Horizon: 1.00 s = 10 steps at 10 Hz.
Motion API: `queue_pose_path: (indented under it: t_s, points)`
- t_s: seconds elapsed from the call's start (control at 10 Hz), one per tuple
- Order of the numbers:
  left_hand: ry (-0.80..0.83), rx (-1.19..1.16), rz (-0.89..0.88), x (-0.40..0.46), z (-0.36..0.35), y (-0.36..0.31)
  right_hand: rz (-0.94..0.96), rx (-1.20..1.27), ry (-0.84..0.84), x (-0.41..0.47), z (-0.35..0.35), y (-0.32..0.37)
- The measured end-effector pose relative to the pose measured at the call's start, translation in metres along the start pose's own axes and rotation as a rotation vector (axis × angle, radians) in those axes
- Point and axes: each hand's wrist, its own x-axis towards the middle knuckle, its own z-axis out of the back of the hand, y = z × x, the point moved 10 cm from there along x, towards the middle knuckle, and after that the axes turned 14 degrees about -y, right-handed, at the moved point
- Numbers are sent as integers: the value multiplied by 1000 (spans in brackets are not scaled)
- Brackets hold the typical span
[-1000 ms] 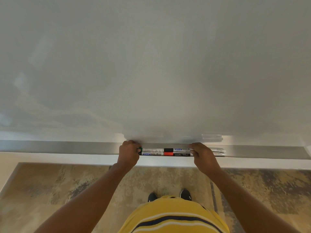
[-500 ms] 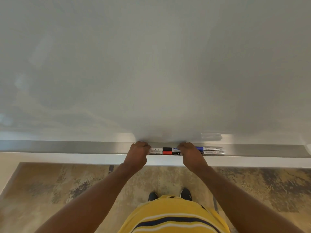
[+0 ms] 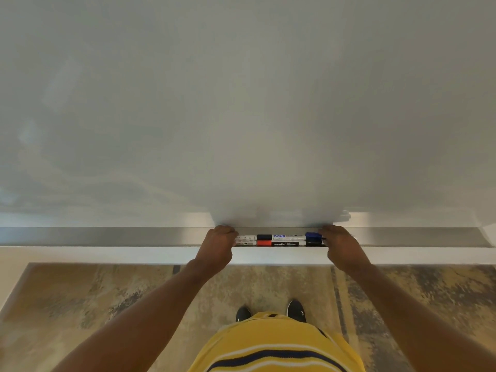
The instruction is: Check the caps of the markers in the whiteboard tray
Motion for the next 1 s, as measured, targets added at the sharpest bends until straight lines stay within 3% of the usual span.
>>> queue_pose_path:
  t_s: [0.6, 1.0]
  points:
    - [57, 26, 10, -3, 6, 1, -11, 22, -17, 0, 6, 20]
    - [-35, 19, -18, -14, 6, -27, -168, 207, -121, -52, 0, 29]
